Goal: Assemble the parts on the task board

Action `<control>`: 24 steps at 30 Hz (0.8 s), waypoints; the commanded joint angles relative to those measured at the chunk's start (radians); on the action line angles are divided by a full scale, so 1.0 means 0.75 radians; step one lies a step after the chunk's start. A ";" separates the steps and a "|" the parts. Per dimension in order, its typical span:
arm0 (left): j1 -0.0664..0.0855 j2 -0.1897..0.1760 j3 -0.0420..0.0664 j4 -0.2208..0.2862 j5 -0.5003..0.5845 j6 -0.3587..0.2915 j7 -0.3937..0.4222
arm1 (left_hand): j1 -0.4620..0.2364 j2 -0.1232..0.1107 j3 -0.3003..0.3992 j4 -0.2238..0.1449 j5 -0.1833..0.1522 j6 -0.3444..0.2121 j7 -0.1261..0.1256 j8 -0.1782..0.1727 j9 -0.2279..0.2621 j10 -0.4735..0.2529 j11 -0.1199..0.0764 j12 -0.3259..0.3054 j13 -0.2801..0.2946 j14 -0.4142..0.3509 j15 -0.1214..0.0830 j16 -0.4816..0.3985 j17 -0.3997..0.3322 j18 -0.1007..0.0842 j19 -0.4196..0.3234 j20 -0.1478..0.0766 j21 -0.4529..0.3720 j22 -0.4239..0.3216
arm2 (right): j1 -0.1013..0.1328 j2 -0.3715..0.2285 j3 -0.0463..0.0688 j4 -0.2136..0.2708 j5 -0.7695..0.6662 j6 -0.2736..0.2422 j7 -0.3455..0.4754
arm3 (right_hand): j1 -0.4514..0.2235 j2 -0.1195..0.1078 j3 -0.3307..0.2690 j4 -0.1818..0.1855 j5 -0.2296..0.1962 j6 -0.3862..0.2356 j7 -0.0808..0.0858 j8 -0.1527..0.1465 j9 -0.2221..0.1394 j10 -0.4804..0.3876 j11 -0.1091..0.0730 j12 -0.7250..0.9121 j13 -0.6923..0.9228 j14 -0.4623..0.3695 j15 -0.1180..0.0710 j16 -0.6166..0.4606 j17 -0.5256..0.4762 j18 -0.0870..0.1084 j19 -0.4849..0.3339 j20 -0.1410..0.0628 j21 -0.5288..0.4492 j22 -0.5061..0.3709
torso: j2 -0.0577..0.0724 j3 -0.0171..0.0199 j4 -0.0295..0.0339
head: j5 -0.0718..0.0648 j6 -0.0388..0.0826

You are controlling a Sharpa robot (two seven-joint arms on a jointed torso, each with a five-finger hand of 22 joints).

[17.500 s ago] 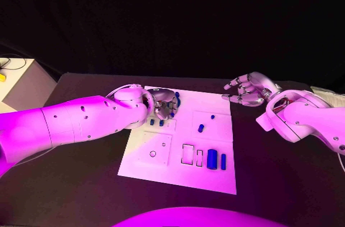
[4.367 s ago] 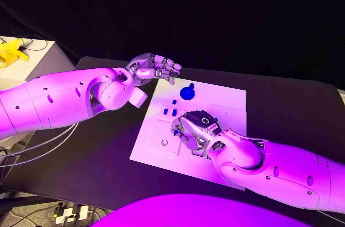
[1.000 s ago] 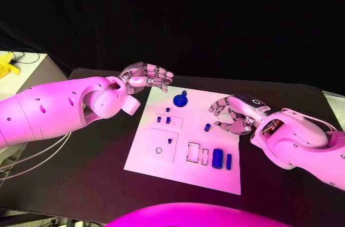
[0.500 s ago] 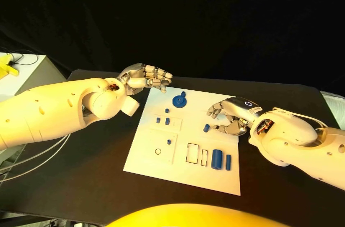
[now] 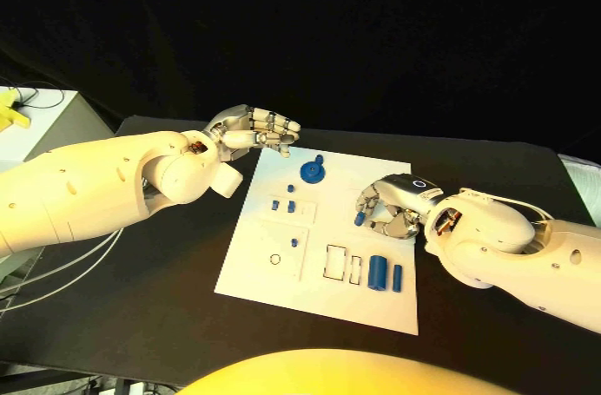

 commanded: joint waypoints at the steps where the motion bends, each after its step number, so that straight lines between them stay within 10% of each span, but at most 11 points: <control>1: 0.001 0.002 0.001 0.004 0.012 0.003 0.020 | 0.000 0.011 -0.006 0.001 0.000 -0.002 0.011 -0.004 -0.001 0.000 0.005 -0.007 0.002 -0.006 0.001 -0.002 -0.002 0.015 0.000 0.006 -0.006 -0.001 | -0.005 0.008 0.000 -0.003 -0.019 0.048 -0.011 | 0.004 -0.005 0.010 0.001 0.005 0.011 -0.002 0.005 0.002 0.011 0.000 -0.008 -0.003 0.010 0.003 0.008 0.002 -0.019 0.008 -0.004 0.004 0.084 | -0.002 0.0001 -0.0006 | -0.002 -0.002; 24: 0.001 0.000 0.001 0.005 0.012 0.014 0.011 | -0.001 0.011 -0.008 0.002 0.000 -0.001 0.011 -0.004 -0.001 0.001 0.005 -0.007 0.002 -0.005 0.001 -0.002 -0.002 0.015 0.000 0.007 -0.007 -0.001 | -0.029 0.057 -0.001 -0.020 -0.092 -0.054 -0.056 | -0.012 -0.013 0.039 0.017 0.003 0.048 -0.007 0.018 0.007 0.044 -0.006 -0.030 -0.003 0.023 -0.002 0.019 0.016 -0.024 0.021 -0.008 0.029 0.097 | -0.002 0.0016 -0.0006 | -0.004 -0.005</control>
